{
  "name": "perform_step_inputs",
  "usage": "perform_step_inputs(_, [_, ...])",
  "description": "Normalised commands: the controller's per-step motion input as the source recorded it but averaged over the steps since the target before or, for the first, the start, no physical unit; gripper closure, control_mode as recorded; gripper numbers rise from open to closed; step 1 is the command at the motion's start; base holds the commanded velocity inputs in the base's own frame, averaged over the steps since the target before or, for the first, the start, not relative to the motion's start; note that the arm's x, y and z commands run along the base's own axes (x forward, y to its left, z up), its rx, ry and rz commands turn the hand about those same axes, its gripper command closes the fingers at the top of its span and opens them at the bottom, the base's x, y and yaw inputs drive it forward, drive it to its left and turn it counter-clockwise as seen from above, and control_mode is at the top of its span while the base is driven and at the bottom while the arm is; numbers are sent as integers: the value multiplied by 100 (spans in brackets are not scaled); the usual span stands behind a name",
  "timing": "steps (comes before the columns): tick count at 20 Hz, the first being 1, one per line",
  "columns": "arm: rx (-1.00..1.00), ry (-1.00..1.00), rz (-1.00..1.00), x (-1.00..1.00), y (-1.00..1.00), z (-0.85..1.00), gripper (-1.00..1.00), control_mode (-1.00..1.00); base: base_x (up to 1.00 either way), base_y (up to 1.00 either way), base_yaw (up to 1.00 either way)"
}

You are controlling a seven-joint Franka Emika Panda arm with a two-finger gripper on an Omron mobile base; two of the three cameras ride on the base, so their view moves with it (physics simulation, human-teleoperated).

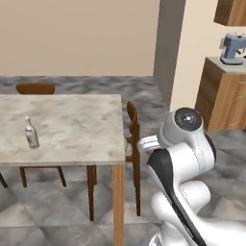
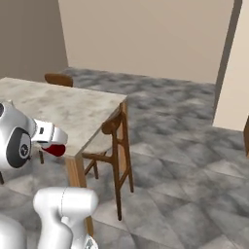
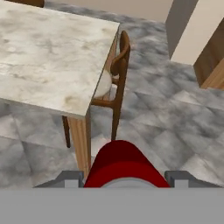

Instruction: Move the drinks to the dining counter.

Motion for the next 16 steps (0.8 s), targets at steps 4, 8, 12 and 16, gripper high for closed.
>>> perform_step_inputs(4, [0, 0, 0, 0, 0, 0, 100, 100, -5, 0, -7])
perform_step_inputs(8, [0, 0, 0, 0, 0, 0, 100, 100, 0, 81, -7])
perform_step_inputs(12, [0, 0, 0, 0, 0, 0, 100, 100, 1, 100, -10])
perform_step_inputs(16, [0, 0, 0, 0, 0, 0, 100, 100, 2, 100, -11])
